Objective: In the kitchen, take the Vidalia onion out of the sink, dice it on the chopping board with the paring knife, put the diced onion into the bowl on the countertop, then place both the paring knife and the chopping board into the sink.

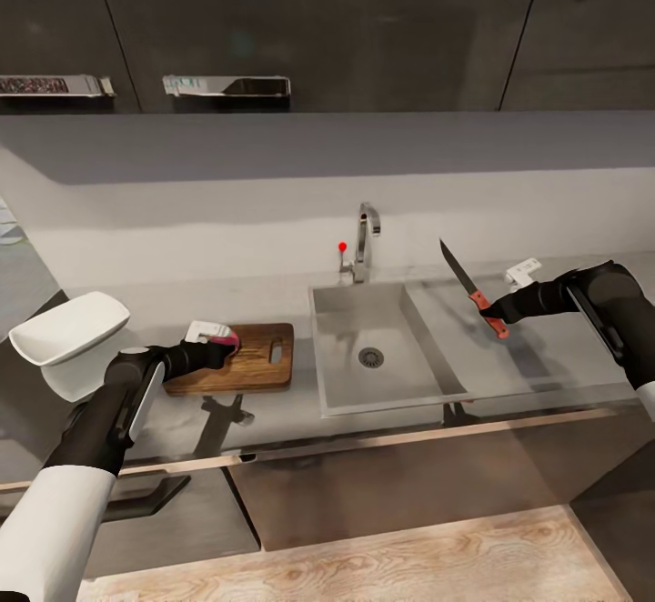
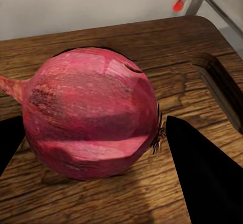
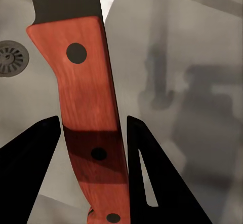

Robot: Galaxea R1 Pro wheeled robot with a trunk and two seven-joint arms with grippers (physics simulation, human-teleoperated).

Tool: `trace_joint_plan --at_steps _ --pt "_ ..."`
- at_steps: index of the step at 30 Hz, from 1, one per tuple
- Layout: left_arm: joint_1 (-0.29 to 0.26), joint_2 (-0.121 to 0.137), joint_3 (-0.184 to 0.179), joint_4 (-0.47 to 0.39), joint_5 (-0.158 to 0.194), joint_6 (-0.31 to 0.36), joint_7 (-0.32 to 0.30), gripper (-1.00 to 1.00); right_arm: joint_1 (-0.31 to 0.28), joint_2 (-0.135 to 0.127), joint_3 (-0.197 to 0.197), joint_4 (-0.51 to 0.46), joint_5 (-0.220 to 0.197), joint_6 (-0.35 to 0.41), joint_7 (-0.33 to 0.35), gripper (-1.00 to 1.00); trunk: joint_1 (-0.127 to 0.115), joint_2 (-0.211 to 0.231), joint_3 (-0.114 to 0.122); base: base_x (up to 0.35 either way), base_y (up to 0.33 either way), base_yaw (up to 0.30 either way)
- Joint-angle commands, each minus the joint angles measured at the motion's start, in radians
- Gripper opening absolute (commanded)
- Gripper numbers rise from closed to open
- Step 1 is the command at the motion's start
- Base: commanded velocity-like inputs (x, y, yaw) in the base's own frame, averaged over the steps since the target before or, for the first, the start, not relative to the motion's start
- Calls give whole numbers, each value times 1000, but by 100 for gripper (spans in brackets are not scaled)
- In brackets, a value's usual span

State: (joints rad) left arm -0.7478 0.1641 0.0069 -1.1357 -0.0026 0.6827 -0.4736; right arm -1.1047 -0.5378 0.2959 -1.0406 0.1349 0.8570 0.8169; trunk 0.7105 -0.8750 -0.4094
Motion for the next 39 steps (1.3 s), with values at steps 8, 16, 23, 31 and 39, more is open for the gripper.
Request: trace_joint_plan --at_steps 8,16,23,31,39 --pt "-1 0 1 -1 0 6 -4 -100 -1 -1 2 -1 10 1 8 -100 0 -1 -1 0 0 0" --pt "-1 0 1 -1 0 6 -4 -100 -1 -1 2 -1 11 1 8 -100 0 -1 -6 0 0 0" --pt "-1 0 1 -1 0 6 -4 -100 -1 -1 2 -1 10 1 8 -100 0 -1 -8 0 0 0" --pt "-1 0 1 -1 0 6 -4 100 -1 -1 2 -1 10 1 8 -100 0 -1 -9 0 0 0" --pt "-1 0 1 -3 0 6 -5 100 -1 -1 2 -1 9 1 8 -100 0 -1 -9 0 0 0"
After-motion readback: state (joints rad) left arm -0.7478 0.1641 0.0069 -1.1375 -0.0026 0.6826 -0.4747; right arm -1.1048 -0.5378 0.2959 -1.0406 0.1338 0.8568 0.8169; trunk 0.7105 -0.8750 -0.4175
